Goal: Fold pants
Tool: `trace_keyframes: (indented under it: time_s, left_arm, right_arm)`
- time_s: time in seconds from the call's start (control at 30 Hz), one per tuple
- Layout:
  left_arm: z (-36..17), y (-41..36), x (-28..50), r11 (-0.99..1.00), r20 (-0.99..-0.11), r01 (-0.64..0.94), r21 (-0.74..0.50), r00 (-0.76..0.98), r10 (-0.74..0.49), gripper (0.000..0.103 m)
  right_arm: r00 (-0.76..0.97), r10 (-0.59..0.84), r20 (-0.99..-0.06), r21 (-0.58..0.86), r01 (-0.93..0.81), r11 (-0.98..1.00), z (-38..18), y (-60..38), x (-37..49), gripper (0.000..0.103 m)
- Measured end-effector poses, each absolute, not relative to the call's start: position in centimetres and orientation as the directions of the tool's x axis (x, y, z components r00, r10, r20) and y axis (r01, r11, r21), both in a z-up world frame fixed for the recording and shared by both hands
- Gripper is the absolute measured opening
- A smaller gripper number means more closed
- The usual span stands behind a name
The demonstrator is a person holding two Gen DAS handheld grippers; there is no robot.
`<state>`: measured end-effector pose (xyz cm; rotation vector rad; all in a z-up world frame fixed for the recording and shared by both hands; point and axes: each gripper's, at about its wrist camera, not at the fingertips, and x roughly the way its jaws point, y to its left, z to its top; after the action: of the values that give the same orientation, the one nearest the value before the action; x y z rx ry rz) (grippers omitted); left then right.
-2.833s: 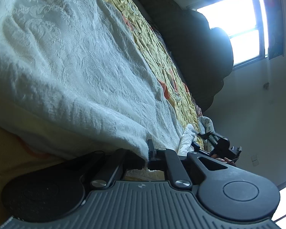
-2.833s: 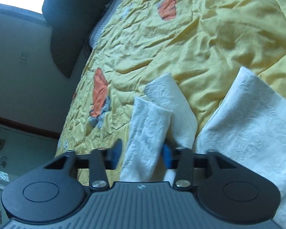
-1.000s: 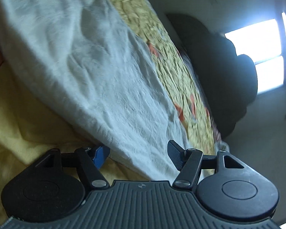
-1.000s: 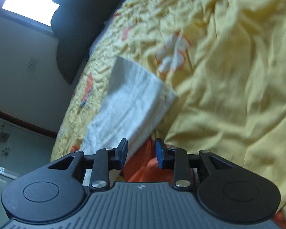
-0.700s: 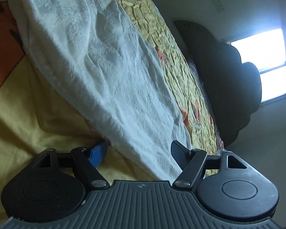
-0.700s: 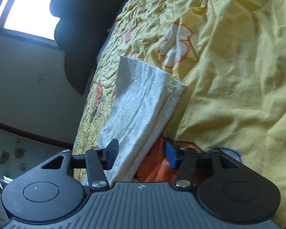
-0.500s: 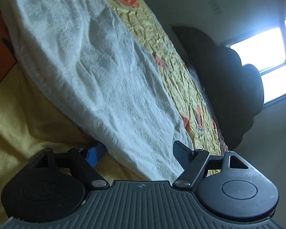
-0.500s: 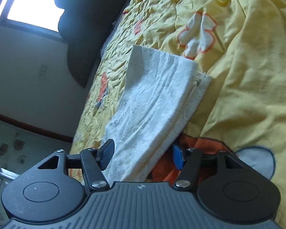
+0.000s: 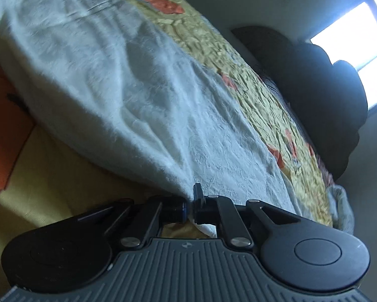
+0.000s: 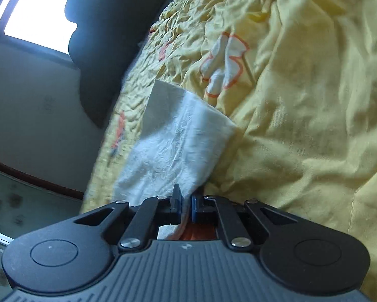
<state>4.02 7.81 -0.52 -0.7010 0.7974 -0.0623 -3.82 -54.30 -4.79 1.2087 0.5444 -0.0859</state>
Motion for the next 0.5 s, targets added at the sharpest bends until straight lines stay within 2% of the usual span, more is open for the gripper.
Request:
trace_keyframes:
  time_s: [0.03,0.13,0.17,0.23,0.33,0.4,0.43,0.47,0.5]
  left_arm:
    - [-0.4,7.7,4.1,0.79,-0.634,-0.181,-0.585,0.71,-0.307,0.021]
    - [-0.8,8.0,3.8,0.774,-0.584,-0.107,-0.624,0.722,-0.37,0.03]
    - [-0.9,8.1,3.6,0.772,-0.57,-0.086,-0.63,0.726,-0.385,0.031]
    - [-1.1,8.2,3.2,0.769,-0.547,-0.058,-0.637,0.737,-0.397,0.032]
    - [-1.4,7.7,2.6,0.782,-0.52,-0.026,-0.623,0.76,-0.389,0.035]
    - [-1.4,7.2,2.3,0.802,-0.509,0.001,-0.598,0.772,-0.381,0.037]
    - [-1.3,7.0,2.2,0.809,-0.505,0.012,-0.587,0.776,-0.378,0.039]
    - [-1.3,6.8,2.1,0.815,-0.501,0.021,-0.579,0.779,-0.376,0.041]
    - [-1.2,6.5,2.2,0.819,-0.498,0.029,-0.572,0.781,-0.376,0.043]
  right_arm:
    - [0.87,0.218,-0.442,0.859,0.341,0.382,-4.5,-54.4,-4.0,0.01]
    - [0.853,0.196,-0.485,0.825,0.371,0.426,-3.7,-56.0,-4.0,0.014]
    - [0.856,0.186,-0.483,0.826,0.375,0.421,-3.3,-56.9,-4.0,0.014]
    - [0.857,0.142,-0.495,0.793,0.379,0.477,-1.8,-58.0,-3.7,0.023]
    - [0.847,-0.045,-0.529,0.632,0.429,0.645,1.5,-58.9,-2.4,0.027]
    - [0.847,-0.052,-0.529,0.593,0.413,0.691,2.6,-59.9,-0.9,0.032]
    - [0.844,-0.012,-0.536,0.585,0.381,0.717,2.8,-60.2,0.3,0.035]
    - [0.833,0.03,-0.553,0.57,0.352,0.742,3.1,-60.3,1.8,0.047]
    - [0.823,0.045,-0.566,0.55,0.337,0.764,3.1,-60.4,3.2,0.053]
